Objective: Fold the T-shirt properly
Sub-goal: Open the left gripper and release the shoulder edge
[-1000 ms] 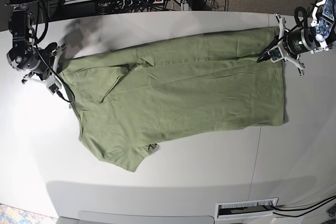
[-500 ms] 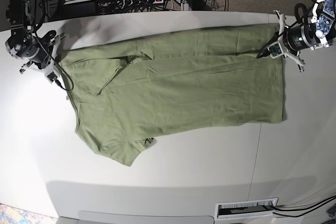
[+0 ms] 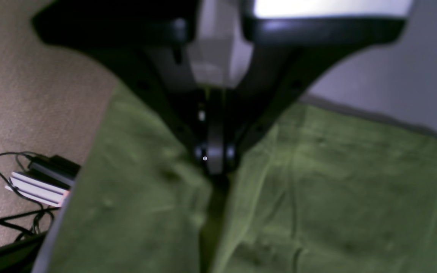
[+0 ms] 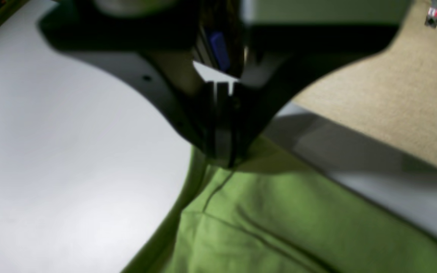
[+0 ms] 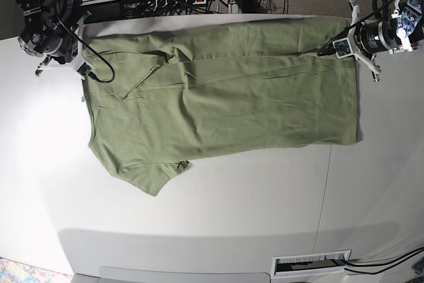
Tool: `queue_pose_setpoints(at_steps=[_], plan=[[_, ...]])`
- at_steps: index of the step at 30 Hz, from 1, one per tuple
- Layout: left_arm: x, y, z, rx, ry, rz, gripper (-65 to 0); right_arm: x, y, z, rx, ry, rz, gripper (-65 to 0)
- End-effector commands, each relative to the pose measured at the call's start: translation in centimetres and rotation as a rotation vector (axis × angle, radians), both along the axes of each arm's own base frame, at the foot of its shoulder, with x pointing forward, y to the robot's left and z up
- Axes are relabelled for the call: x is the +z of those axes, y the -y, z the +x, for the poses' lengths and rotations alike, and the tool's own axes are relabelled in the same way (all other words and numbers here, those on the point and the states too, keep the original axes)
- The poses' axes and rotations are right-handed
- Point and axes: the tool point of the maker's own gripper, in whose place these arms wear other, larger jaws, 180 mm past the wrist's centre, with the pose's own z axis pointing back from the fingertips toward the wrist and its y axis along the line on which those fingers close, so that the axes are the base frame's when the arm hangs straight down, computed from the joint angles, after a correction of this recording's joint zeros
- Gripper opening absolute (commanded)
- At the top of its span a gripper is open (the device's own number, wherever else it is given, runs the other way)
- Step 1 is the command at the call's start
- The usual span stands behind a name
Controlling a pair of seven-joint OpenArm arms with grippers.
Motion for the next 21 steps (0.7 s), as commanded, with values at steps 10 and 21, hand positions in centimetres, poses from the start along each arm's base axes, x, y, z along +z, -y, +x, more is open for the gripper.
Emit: queue_pose_setpoints(at_steps=[10,21], plan=[[0.6,-1.9,0.3,-0.071,0.024,0.082,-65.0,0.0,0.4,-0.9,0.001,-0.046,-0.017,-65.0],[1.6,-1.7,0.8,-0.108,0.053,0.059,-65.0,0.0,0.4,-0.9,0.002,-0.045,-0.015,-65.0]])
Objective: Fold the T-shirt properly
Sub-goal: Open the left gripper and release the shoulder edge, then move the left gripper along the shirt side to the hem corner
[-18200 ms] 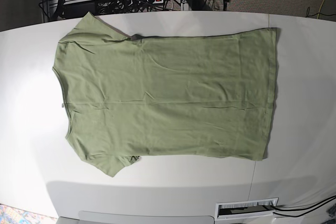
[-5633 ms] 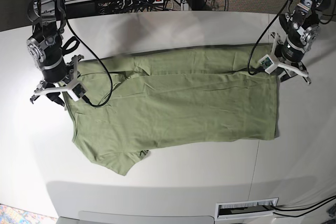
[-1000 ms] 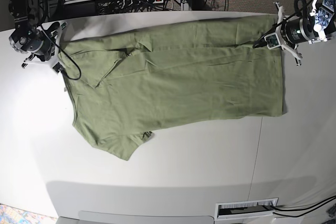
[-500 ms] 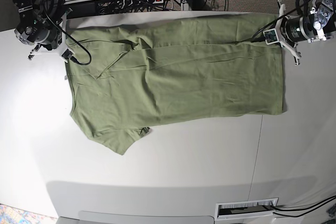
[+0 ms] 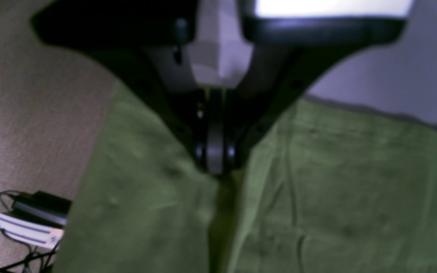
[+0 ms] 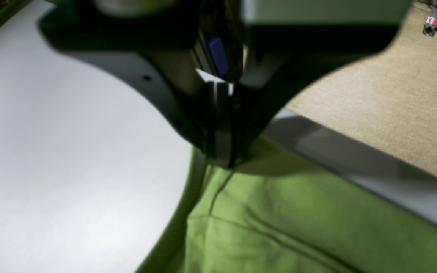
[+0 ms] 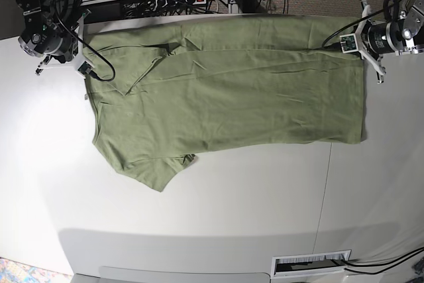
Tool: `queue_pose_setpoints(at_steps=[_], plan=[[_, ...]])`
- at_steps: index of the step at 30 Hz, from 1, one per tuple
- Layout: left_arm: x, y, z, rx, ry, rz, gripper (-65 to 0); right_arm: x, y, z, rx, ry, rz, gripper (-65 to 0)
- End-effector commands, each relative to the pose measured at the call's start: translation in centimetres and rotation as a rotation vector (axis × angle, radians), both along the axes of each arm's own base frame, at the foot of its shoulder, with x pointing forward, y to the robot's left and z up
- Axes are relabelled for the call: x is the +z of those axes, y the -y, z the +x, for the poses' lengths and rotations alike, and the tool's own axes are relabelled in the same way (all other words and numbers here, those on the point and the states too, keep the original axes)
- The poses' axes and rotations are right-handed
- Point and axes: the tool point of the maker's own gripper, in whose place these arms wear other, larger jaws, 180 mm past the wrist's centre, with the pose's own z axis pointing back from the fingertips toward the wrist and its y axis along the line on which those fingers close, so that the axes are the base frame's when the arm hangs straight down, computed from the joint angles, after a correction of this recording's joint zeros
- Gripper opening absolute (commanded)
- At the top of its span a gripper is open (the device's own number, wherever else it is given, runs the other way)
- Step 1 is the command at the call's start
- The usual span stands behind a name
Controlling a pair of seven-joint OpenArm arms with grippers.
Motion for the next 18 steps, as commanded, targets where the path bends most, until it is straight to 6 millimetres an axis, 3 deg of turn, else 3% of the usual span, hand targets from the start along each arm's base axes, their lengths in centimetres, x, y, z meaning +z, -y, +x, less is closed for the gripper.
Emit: queue_pose_setpoints(at_steps=[1,7,16,18], plan=[[1.1,0.2,0.7,-0.021,0.027,-0.01,-65.0,0.0,0.2,-0.6,0.01,-0.028,-0.007,-65.0],[2.6,0.8,2.9,-0.037,0.097,-0.02,-65.0,0.0,0.0,-0.4,0.014,-0.017,0.005,-65.0],[5.8,0.9,8.2,0.009,0.251,-0.043,-65.0,0.0,-0.3,-0.2,0.018,-0.007,0.017,-65.0],[6.5,0.6,9.7,0.069,0.296,-0.074,-60.3,0.0,-0.3,0.0,0.019,0.0,0.02,-65.0]])
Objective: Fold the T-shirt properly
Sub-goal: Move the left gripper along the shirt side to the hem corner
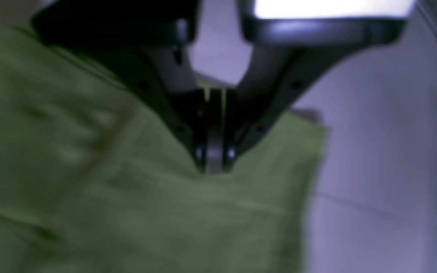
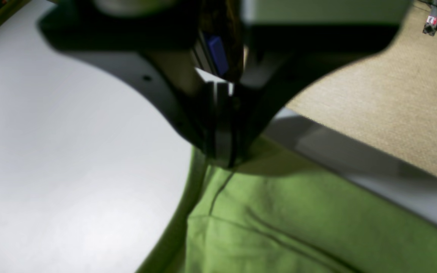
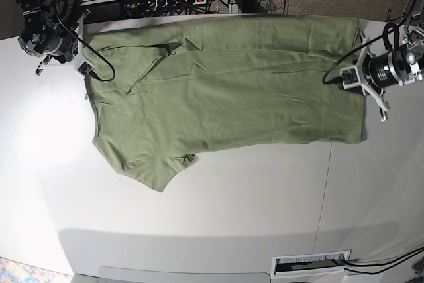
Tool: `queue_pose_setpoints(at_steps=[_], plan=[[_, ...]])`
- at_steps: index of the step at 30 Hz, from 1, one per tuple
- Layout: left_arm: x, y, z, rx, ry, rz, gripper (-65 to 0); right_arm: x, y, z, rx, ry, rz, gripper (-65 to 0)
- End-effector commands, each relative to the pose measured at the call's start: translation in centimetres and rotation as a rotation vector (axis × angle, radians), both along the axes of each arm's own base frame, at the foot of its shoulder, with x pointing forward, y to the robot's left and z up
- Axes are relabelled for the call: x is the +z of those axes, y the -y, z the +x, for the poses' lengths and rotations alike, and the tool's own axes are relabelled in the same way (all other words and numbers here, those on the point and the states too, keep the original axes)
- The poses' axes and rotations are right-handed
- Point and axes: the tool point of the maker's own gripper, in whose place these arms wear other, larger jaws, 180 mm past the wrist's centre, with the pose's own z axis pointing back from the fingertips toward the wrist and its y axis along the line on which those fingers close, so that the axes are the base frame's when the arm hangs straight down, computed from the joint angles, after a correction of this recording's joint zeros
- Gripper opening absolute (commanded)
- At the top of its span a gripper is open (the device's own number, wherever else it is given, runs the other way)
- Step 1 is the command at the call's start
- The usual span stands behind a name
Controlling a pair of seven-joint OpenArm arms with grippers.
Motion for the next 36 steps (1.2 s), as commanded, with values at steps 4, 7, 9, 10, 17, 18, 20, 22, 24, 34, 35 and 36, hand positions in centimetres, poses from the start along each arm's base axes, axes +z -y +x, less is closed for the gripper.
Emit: queue_pose_setpoints(at_steps=[4,7,9,10,17,18,20,22,24,34,35,36], plan=[[1.0,-1.6,2.8,0.107,0.03,-0.08,-47.9,0.2,-0.2,0.2,0.016,0.0,0.013,-65.0],[0.0,-3.6,4.7,0.198,0.027,-0.096,-47.3,0.2,-0.4,0.3,0.02,0.011,0.025,-65.0],[-0.4,-4.7,6.0,0.269,0.02,-0.137,-47.3,0.2,-0.5,0.4,0.021,0.015,0.03,-65.0],[-0.6,-5.0,6.5,0.297,0.009,-0.168,-47.3,0.2,-0.5,0.4,0.021,0.015,0.031,-65.0],[-0.5,-7.6,10.1,0.449,-0.053,-0.287,-44.0,0.2,-0.6,0.5,0.022,0.018,0.033,-65.0],[-0.2,-8.0,10.5,0.465,-0.049,-0.297,-42.9,0.2,-0.6,0.5,0.023,0.02,0.036,-65.0],[0.1,-8.8,11.3,0.493,-0.041,-0.31,-41.8,0.2,-0.7,0.6,0.024,0.023,0.04,-65.0],[0.2,-9.4,11.8,0.518,-0.039,-0.323,-41.7,0.2,-0.8,0.6,0.026,0.027,0.044,-65.0],[-0.2,-9.3,12.0,0.523,-0.053,-0.337,-41.7,0.2,-0.8,0.7,0.027,0.029,0.046,-65.0],[-2.8,-6.9,12.2,0.556,-0.118,-0.399,-40.0,0.2,-0.8,0.6,0.026,0.028,0.045,-65.0],[-3.0,-6.7,12.2,0.554,-0.121,-0.399,-40.0,0.2,-0.8,0.6,0.026,0.028,0.045,-65.0],[-3.1,-6.5,12.2,0.551,-0.122,-0.395,-40.0,0.2,-0.8,0.6,0.026,0.028,0.045,-65.0]])
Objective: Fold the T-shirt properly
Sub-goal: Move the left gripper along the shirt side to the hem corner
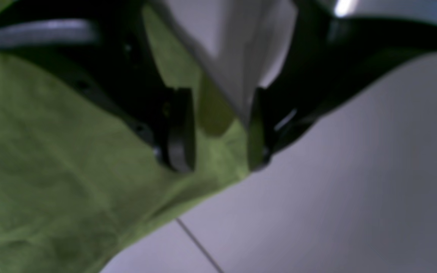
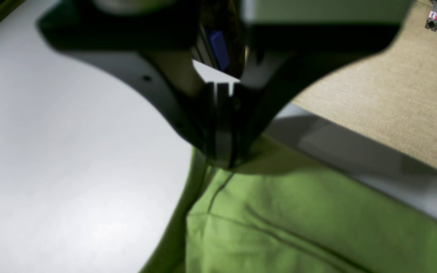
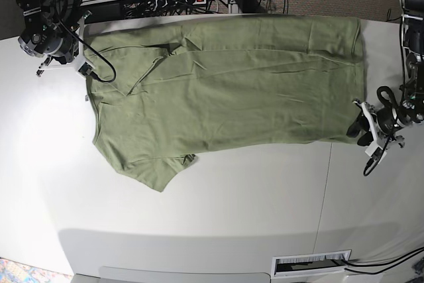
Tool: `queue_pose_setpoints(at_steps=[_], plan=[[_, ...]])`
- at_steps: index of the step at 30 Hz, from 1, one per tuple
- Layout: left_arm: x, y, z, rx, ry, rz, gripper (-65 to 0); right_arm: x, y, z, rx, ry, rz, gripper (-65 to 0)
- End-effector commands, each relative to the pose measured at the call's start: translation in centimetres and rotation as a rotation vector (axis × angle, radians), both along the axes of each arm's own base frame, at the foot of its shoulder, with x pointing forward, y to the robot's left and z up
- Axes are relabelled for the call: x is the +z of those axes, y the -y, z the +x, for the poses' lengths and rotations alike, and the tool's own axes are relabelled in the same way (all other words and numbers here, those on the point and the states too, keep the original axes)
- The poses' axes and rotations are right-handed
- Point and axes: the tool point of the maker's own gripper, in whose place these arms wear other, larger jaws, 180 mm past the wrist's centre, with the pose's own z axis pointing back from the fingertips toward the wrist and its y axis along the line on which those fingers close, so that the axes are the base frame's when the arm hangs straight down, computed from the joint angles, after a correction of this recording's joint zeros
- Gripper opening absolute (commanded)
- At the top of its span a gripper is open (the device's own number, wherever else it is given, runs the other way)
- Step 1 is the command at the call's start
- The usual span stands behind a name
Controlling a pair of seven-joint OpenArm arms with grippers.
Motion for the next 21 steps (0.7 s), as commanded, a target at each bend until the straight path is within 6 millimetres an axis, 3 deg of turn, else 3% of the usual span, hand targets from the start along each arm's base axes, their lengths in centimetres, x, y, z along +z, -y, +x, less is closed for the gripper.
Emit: queue_pose_setpoints(at_steps=[1,8,16,21], plan=[[1.9,-0.7,1.3,0.002,0.053,0.008,-40.0,0.1,-0.4,0.1,0.015,0.003,0.026,-65.0],[1.5,-1.0,1.3,-0.02,0.048,0.07,-40.0,0.1,-0.4,0.1,0.015,0.004,0.027,-65.0],[3.7,-0.8,3.3,-0.013,0.105,0.052,-40.0,0.1,-0.4,0.1,0.015,0.004,0.027,-65.0],[3.7,-1.6,3.7,0.028,0.113,0.068,-40.0,0.1,-0.4,0.1,0.015,0.003,0.026,-65.0]])
